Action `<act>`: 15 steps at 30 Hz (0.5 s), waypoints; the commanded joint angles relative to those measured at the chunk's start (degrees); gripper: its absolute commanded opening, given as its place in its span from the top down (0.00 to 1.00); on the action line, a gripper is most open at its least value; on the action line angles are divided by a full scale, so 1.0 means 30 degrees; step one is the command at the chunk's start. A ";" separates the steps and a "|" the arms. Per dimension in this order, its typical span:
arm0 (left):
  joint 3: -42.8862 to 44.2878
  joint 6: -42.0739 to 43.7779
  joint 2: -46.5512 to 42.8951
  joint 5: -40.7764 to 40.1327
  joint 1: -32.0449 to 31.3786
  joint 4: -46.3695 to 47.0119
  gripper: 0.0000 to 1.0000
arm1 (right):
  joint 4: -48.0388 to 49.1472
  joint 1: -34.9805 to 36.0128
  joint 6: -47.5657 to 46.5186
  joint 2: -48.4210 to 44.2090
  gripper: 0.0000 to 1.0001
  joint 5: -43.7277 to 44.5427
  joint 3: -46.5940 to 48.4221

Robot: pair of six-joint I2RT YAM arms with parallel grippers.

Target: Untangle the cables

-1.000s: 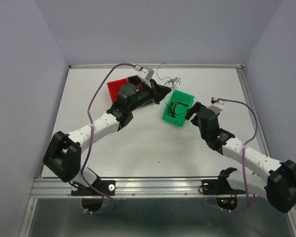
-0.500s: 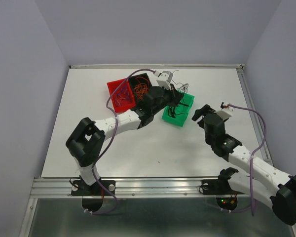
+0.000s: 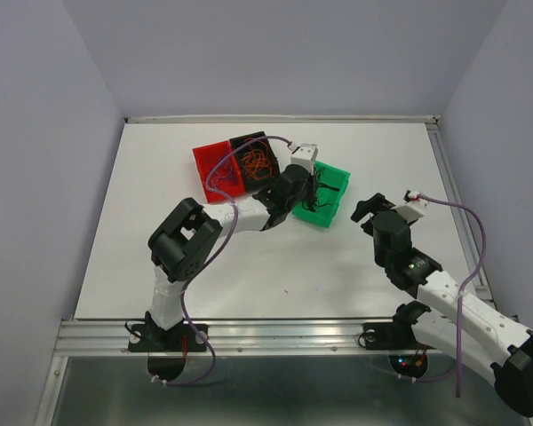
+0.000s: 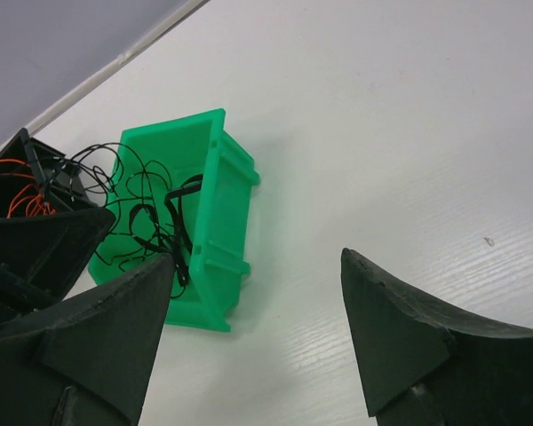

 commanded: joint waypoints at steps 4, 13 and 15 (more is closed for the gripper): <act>0.1477 0.3129 -0.0385 -0.0789 -0.1090 -0.1339 1.00 | 0.0027 0.0025 -0.0086 -0.0456 0.19 0.0981 -0.0411; 0.4993 0.4421 0.2046 -0.0553 -0.1501 -0.7760 1.00 | -0.0032 0.0025 0.0031 -0.0310 0.18 0.0922 -0.0470; 0.5576 0.4362 0.2513 -0.0846 -0.1501 -0.8373 1.00 | -0.0003 0.0025 0.0089 -0.0047 0.18 0.0922 -0.0441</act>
